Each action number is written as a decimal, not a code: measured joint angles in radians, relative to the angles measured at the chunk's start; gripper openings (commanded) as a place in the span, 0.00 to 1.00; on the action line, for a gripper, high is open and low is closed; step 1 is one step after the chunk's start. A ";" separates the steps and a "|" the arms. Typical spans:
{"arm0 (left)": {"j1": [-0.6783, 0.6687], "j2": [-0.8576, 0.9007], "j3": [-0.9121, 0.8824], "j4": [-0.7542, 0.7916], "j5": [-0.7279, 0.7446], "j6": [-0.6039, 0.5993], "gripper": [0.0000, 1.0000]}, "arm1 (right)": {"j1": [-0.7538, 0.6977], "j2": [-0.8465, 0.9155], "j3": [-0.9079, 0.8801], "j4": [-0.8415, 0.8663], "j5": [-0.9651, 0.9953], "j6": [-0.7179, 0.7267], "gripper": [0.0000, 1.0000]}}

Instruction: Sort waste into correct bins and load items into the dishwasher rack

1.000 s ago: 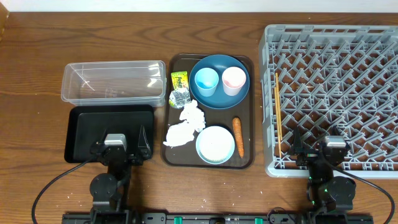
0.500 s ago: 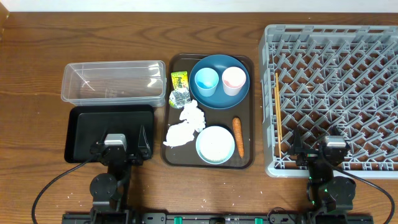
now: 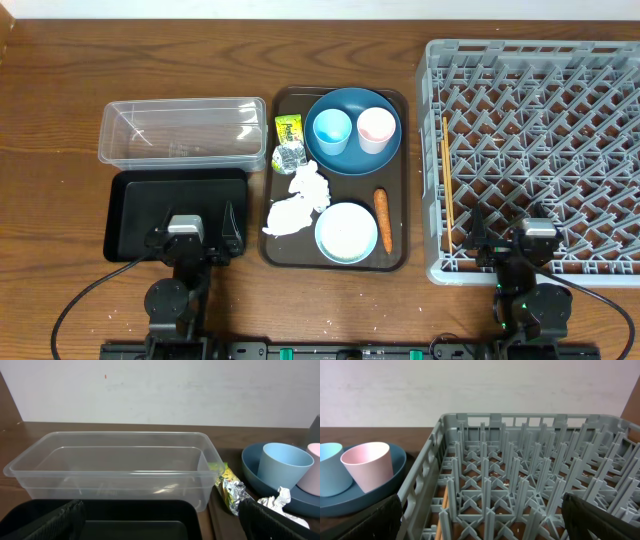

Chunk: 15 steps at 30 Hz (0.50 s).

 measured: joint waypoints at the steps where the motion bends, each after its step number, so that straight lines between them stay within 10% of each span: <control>1: 0.000 0.000 0.000 0.000 0.000 0.000 1.00 | 0.000 0.000 0.000 0.000 0.000 0.000 0.99; 15: 0.000 0.000 0.000 0.001 0.017 0.000 1.00 | 0.000 0.000 0.000 0.000 0.000 0.000 0.99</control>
